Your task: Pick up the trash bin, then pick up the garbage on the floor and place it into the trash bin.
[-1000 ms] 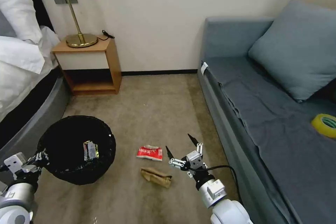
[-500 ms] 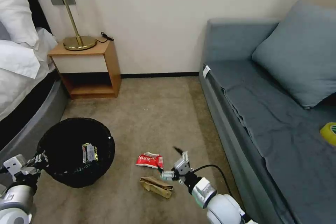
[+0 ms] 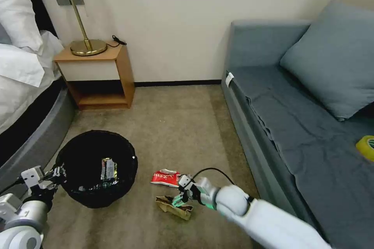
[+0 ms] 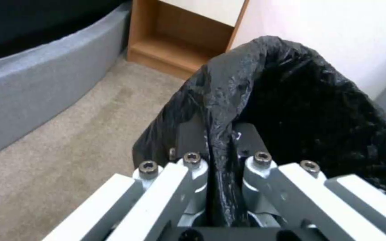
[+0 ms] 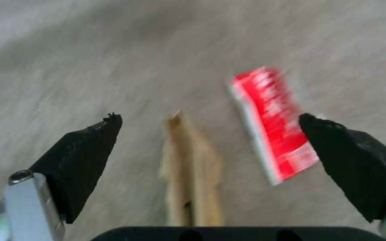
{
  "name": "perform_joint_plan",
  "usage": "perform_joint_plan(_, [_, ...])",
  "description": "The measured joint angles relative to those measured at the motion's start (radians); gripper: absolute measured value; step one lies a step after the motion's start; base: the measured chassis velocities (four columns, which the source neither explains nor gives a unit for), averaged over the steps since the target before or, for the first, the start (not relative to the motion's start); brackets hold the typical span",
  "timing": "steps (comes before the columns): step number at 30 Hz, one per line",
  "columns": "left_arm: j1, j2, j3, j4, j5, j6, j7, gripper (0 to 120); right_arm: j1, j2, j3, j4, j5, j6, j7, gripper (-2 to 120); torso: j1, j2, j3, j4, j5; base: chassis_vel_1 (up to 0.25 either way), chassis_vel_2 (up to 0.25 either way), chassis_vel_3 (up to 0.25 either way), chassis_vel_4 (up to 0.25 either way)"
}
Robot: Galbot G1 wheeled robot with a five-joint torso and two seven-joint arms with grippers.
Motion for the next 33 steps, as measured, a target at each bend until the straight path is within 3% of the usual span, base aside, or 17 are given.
perform_joint_plan(4, [0.015, -0.01, -0.017, -0.017, 0.002, -0.006, 0.008, 4, 0.072, 0.029, -0.082, -0.062, 0.056, -0.059, -0.037, 100, 0.0, 0.0, 0.0, 0.0001, -0.0002, 0.0, 0.0, 0.0, 0.0])
perform_joint_plan(13, [0.019, -0.013, -0.036, 0.013, -0.001, -0.017, 0.015, 4, 0.091, 0.115, -0.165, -0.206, 0.035, -0.062, -0.068, 100, 0.0, 0.0, 0.0, 0.0001, -0.0003, 0.0, 0.0, 0.0, 0.0])
perform_joint_plan(30, [0.013, -0.01, -0.039, 0.041, -0.022, -0.022, 0.016, 4, 0.036, 0.214, -0.124, -0.44, -0.078, 0.008, -0.05, 100, 0.0, 0.0, 0.0, 0.0, -0.0001, 0.0, 0.0, 0.0, 0.0])
perform_joint_plan(33, [0.011, -0.009, -0.038, 0.044, -0.022, -0.023, 0.016, 4, 0.033, 0.222, -0.107, -0.461, -0.088, 0.013, -0.05, 93, 0.0, 0.0, 0.0, 0.0, -0.0001, 0.0, 0.0, 0.0, 0.0])
